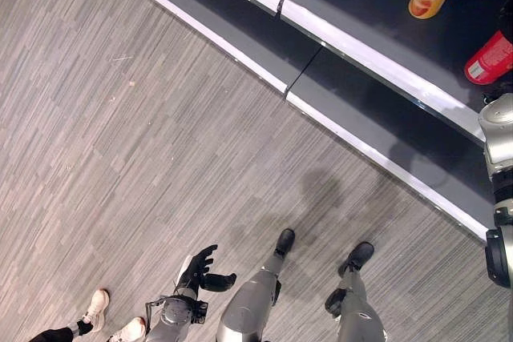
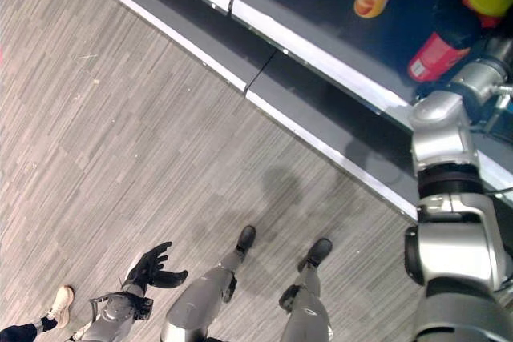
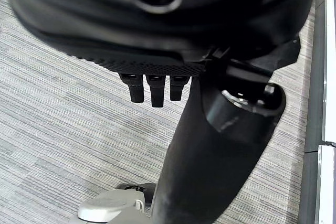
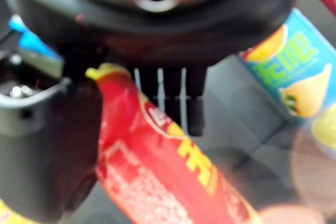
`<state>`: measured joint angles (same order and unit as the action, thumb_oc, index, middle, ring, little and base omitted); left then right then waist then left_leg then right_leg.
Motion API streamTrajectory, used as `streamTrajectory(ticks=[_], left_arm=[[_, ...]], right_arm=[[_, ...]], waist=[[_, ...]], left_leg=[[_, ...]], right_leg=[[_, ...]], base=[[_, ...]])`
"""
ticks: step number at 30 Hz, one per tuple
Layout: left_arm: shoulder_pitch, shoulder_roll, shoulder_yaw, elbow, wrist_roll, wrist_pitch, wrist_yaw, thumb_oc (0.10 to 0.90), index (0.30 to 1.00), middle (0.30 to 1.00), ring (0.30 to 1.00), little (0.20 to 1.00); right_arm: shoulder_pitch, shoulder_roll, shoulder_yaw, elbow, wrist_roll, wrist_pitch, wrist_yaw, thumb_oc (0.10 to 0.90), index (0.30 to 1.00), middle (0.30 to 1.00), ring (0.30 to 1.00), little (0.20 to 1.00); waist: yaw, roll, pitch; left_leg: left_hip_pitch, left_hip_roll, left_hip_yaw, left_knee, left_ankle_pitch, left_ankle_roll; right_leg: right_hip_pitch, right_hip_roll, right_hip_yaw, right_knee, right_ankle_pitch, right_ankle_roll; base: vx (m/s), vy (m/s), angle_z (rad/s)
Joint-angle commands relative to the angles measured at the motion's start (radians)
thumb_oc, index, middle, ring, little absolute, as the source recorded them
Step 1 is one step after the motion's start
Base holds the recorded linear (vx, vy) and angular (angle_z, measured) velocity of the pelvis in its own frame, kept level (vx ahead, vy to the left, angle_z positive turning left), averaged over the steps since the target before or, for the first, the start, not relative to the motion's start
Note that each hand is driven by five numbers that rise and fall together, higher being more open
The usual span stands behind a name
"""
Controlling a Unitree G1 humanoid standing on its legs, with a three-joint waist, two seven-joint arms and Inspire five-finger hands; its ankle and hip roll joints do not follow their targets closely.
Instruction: Put the goods on the table back onto the shelves and tidy them up.
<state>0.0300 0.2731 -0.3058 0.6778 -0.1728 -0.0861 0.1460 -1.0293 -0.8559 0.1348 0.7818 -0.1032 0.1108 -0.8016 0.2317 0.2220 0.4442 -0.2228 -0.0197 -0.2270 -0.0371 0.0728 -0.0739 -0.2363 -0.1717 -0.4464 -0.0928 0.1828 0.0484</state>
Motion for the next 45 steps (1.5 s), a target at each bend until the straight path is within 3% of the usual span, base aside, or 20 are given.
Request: streamTrajectory(ticks=[1, 10, 11, 13, 24, 30, 31, 35, 37, 39, 40, 43, 44, 45], left_arm=[[0.031, 0.095, -0.082, 0.008, -0.027, -0.033, 0.046, 0.800, 0.900, 0.900, 0.900, 0.900], [0.021, 0.097, -0.092, 0.011, -0.031, -0.037, 0.048, 0.800, 0.900, 0.900, 0.900, 0.900], [0.022, 0.094, -0.092, 0.013, -0.032, -0.036, 0.047, 0.800, 0.900, 0.900, 0.900, 0.900], [0.020, 0.095, -0.093, 0.015, -0.033, -0.035, 0.049, 0.800, 0.900, 0.900, 0.900, 0.900], [0.010, 0.092, -0.092, 0.024, -0.033, -0.029, 0.054, 0.800, 0.900, 0.900, 0.900, 0.900], [0.005, 0.089, -0.081, 0.041, -0.020, -0.018, 0.051, 0.800, 0.900, 0.900, 0.900, 0.900], [0.004, 0.085, -0.074, 0.049, -0.009, -0.007, 0.050, 0.800, 0.900, 0.900, 0.900, 0.900], [0.001, 0.080, -0.058, 0.057, 0.003, 0.007, 0.041, 0.800, 0.900, 0.900, 0.900, 0.900], [0.005, 0.072, -0.034, 0.081, 0.018, 0.023, 0.037, 0.800, 0.900, 0.900, 0.900, 0.900], [0.011, 0.063, -0.007, 0.093, 0.019, 0.036, 0.034, 0.800, 0.900, 0.900, 0.900, 0.900], [0.035, 0.073, 0.036, 0.097, 0.039, 0.044, 0.012, 0.800, 0.900, 0.900, 0.900, 0.900], [0.075, 0.087, 0.118, 0.110, 0.048, 0.052, -0.029, 0.800, 0.900, 0.900, 0.900, 0.900], [0.079, 0.089, 0.117, 0.109, 0.049, 0.052, -0.030, 0.800, 0.900, 0.900, 0.900, 0.900], [0.096, 0.092, 0.168, 0.115, 0.033, 0.043, -0.053, 0.800, 0.900, 0.900, 0.900, 0.900]], right_arm=[[-0.119, -0.127, 0.101, -0.013, -0.005, -0.078, -0.056, 0.400, 0.300, 0.300, 0.300, 0.300], [-0.163, -0.144, 0.147, 0.033, 0.017, -0.083, -0.042, 0.400, 0.300, 0.300, 0.300, 0.300], [-0.165, -0.145, 0.150, 0.034, 0.018, -0.083, -0.043, 0.554, 0.531, 0.531, 0.531, 0.531], [-0.169, -0.142, 0.154, 0.035, 0.019, -0.081, -0.042, 0.800, 0.900, 0.900, 0.900, 0.900], [-0.162, -0.133, 0.148, -0.005, 0.012, -0.079, -0.050, 0.800, 0.900, 0.900, 0.900, 0.900], [-0.092, -0.130, 0.067, -0.150, -0.008, -0.085, -0.083, 0.800, 0.900, 0.900, 0.900, 0.900], [-0.031, -0.108, 0.001, -0.259, -0.026, -0.094, -0.103, 0.800, 0.900, 0.900, 0.900, 0.900], [0.082, -0.040, -0.093, -0.423, -0.052, -0.118, -0.098, 0.800, 0.900, 0.900, 0.900, 0.900], [0.207, 0.050, -0.152, -0.561, -0.043, -0.153, -0.055, 0.800, 0.900, 0.900, 0.900, 0.900], [0.323, 0.159, -0.170, -0.659, 0.050, -0.223, 0.040, 0.800, 0.900, 0.900, 0.900, 0.900], [0.476, 0.212, -0.166, -0.722, 0.180, -0.272, 0.204, 0.800, 0.900, 0.900, 0.900, 0.900], [0.665, 0.257, -0.164, -0.779, 0.384, -0.334, 0.432, 0.800, 0.900, 0.900, 0.900, 0.900], [0.672, 0.258, -0.167, -0.782, 0.388, -0.333, 0.437, 0.800, 0.900, 0.900, 0.900, 0.900], [0.781, 0.299, -0.168, -0.794, 0.501, -0.358, 0.557, 0.800, 0.900, 0.900, 0.900, 0.900]], waist=[[0.026, -0.025, -0.069], [0.030, -0.029, -0.070], [0.030, -0.029, -0.071], [0.028, -0.031, -0.071], [0.022, -0.049, -0.076], [0.013, -0.065, -0.085], [0.004, -0.075, -0.090], [-0.014, -0.094, -0.101], [-0.037, -0.119, -0.111], [-0.059, -0.144, -0.119], [-0.080, -0.177, -0.131], [-0.114, -0.224, -0.151], [-0.110, -0.226, -0.153], [-0.132, -0.251, -0.171]], left_leg=[[-0.080, 0.020, 0.010, -0.050, 0.032, -0.040], [-0.085, 0.019, 0.008, -0.050, 0.034, -0.041], [-0.085, 0.020, 0.008, -0.050, 0.034, -0.041], [-0.084, 0.020, 0.007, -0.050, 0.034, -0.040], [-0.073, 0.020, 0.011, -0.050, 0.026, -0.033], [-0.060, 0.020, 0.014, -0.050, 0.017, -0.029], [-0.049, 0.020, 0.018, -0.050, 0.009, -0.024], [-0.032, 0.021, 0.030, -0.050, -0.003, -0.017], [-0.019, 0.021, 0.047, -0.050, -0.006, -0.008], [0.006, 0.029, 0.070, -0.050, -0.025, -0.004], [0.028, 0.034, 0.096, -0.050, -0.031, 0.002], [0.064, 0.044, 0.142, -0.050, -0.049, 0.007], [0.067, 0.044, 0.145, -0.050, -0.050, 0.007], [0.095, 0.045, 0.180, -0.050, -0.066, 0.017]], right_leg=[[0.048, -0.051, 0.017, 0.126, -0.186, 0.116], [0.051, -0.051, 0.014, 0.122, -0.183, 0.116], [0.051, -0.051, 0.014, 0.122, -0.184, 0.116], [0.051, -0.050, 0.015, 0.122, -0.184, 0.116], [0.062, -0.052, 0.021, 0.115, -0.183, 0.119], [0.078, -0.054, 0.024, 0.105, -0.180, 0.123], [0.089, -0.054, 0.031, 0.099, -0.179, 0.125], [0.104, -0.054, 0.043, 0.084, -0.170, 0.128], [0.113, -0.052, 0.058, 0.066, -0.153, 0.129], [0.124, -0.046, 0.074, 0.060, -0.151, 0.130], [0.137, -0.044, 0.091, 0.047, -0.137, 0.131], [0.151, -0.038, 0.117, 0.029, -0.119, 0.138], [0.153, -0.038, 0.120, 0.026, -0.118, 0.138], [0.156, -0.035, 0.144, 0.019, -0.104, 0.145]], base=[[0.00, 0.000, 0.00], [0.00, 0.000, 0.00], [0.00, 0.000, 0.00], [0.00, 0.000, 0.00], [0.00, 0.000, 0.00], [0.00, 0.010, 0.02], [0.04, 0.031, 0.04], [0.03, 0.045, -0.05], [0.02, 0.069, -0.19], [0.06, 0.069, -0.26], [0.09, 0.087, -0.39], [0.06, 0.064, -0.49], [0.08, 0.089, -0.52], [0.08, 0.113, -0.39]])
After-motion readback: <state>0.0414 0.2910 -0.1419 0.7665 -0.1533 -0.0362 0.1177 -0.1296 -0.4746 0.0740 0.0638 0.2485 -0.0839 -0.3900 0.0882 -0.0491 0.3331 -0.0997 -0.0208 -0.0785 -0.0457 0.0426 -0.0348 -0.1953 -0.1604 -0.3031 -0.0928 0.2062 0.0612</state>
